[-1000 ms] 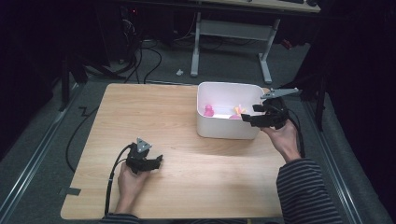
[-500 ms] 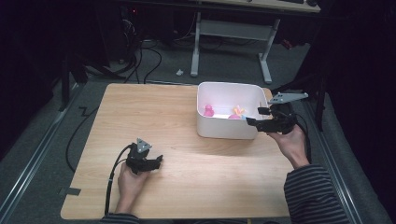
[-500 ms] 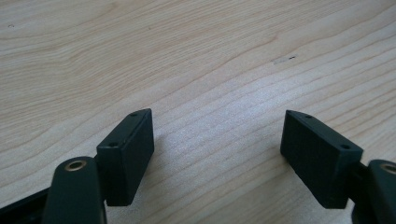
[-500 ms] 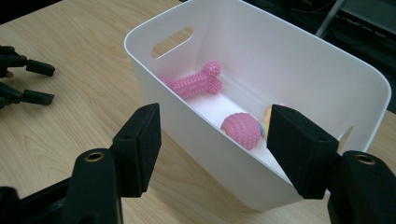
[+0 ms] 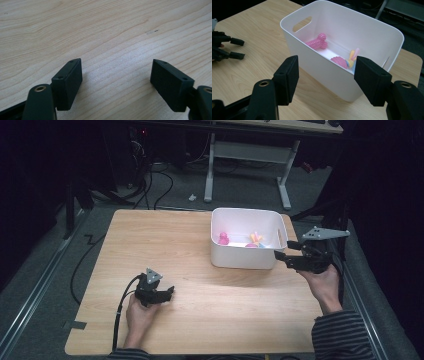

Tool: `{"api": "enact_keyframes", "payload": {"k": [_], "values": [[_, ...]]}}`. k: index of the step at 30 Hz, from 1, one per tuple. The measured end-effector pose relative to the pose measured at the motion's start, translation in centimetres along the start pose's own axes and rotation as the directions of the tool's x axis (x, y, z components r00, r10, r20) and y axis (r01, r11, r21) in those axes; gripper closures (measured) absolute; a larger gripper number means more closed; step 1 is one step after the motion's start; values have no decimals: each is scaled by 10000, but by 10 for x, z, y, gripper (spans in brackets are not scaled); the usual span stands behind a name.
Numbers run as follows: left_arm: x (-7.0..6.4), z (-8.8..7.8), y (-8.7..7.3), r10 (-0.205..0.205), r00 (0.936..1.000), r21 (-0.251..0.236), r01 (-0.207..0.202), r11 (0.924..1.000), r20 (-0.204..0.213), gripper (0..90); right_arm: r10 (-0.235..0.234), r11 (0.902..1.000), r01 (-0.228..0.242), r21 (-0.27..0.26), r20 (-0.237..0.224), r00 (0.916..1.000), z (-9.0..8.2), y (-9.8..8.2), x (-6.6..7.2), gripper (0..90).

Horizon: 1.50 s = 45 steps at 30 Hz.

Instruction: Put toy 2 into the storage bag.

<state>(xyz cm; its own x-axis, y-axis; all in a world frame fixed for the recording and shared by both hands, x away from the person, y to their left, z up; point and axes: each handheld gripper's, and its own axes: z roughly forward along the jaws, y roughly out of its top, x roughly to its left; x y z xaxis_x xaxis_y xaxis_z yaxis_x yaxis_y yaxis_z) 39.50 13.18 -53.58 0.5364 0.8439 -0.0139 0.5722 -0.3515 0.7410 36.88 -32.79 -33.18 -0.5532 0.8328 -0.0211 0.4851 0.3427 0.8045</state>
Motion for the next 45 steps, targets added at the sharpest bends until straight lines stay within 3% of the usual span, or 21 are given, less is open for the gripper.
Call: {"api": "enact_keyframes", "payload": {"k": [15,18,23,33,36,45], "values": [[0,0,0,45,10000,12,-45,10000,43,252,378,9984,-372,-428,120,9992,-24,-27,4,372],[0,0,0,79,9999,14,-80,10000,76,251,557,9965,-569,-612,-200,9982,-26,-30,4,374],[-1,0,0,123,9999,1,-123,9999,121,250,771,9961,-783,-403,-297,9966,-18,-32,4,375],[-1,0,0,120,9998,4,-120,9999,134,248,-94,9992,89,-399,-134,9999,-6,-33,33,376],[-1,0,0,119,9998,3,-119,9999,133,248,-137,9991,128,-400,-228,9996,-4,-35,38,377],[-1,0,0,120,9998,3,-120,9999,131,248,653,9978,-648,110,-531,9965,15,-63,36,375]]}}
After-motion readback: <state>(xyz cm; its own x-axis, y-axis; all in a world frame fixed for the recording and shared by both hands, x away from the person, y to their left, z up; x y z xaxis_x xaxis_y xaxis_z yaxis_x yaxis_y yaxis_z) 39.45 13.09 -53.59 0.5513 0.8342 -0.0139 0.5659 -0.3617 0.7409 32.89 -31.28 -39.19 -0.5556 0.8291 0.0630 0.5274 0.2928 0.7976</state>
